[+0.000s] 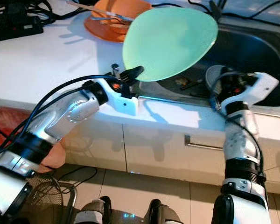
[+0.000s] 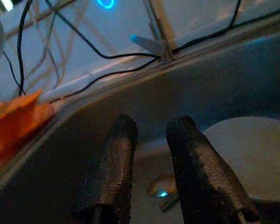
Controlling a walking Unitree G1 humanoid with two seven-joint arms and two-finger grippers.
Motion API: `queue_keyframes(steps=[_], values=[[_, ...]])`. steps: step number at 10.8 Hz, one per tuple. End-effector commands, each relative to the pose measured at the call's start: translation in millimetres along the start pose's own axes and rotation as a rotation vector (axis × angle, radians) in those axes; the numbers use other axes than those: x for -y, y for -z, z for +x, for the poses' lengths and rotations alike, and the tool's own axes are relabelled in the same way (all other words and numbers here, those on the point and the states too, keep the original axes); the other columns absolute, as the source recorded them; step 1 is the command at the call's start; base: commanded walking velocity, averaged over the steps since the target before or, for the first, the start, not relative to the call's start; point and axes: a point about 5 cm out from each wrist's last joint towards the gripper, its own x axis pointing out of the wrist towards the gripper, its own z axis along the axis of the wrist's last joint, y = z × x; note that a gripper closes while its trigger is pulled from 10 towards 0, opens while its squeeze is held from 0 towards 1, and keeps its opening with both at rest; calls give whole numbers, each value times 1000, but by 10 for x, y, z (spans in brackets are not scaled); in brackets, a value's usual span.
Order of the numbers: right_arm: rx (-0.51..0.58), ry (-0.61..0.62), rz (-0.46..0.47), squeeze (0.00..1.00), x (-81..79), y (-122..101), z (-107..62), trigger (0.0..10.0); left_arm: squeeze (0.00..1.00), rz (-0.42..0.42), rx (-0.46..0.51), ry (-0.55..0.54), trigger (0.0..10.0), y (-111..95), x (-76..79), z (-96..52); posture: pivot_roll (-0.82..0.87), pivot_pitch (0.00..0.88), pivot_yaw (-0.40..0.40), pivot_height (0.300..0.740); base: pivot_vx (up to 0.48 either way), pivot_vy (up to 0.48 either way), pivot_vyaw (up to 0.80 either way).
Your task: Kitchen organization
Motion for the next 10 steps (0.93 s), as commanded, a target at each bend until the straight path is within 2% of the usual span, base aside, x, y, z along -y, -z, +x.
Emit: queue_keyframes(steps=[1, 2, 4, 5, 6, 8, 9, 10], values=[[9, -7, 45, 0, -13, -36, -11, 10000, 0, 15, 34, -12, 10000, -61, -12, 54, 180, 206, -44, 740, 0, 0, 0], [17, -23, 51, 1000, -58, -63, -3, 10000, 0, 13, 42, -9, 10000, -78, 3, 89, 177, 209, -44, 740, 0, 0, 0], [28, 5, 181, 1000, -91, -148, 36, 10000, 0, 17, 57, 5, 10000, -110, 25, 158, 177, 212, -45, 740, 0, 0, 0], [7, 0, 202, 1000, -117, -137, 42, 10000, 0, 18, 64, 12, 10000, -120, 38, 178, 176, 213, -44, 740, 0, 0, 0], [-9, -34, 232, 0, -188, -115, 26, 10000, 0, 25, 80, 35, 10000, -150, 76, 226, 173, 219, -43, 740, 0, 0, 0], [-23, -40, 274, 0, -219, -91, 1, 10000, 0, 21, 94, 41, 10000, -173, 105, 243, 166, 222, -40, 740, 0, 0, 0], [-27, -51, 293, 1000, -232, -90, -4, 10000, 0, 19, 97, 43, 10000, -176, 112, 247, 165, 221, -40, 740, 0, 0, 0], [-31, -49, 290, 737, -236, -99, -8, 10000, 0, 19, 100, 44, 10000, -171, 115, 251, 164, 220, -41, 740, 0, 0, 0]])
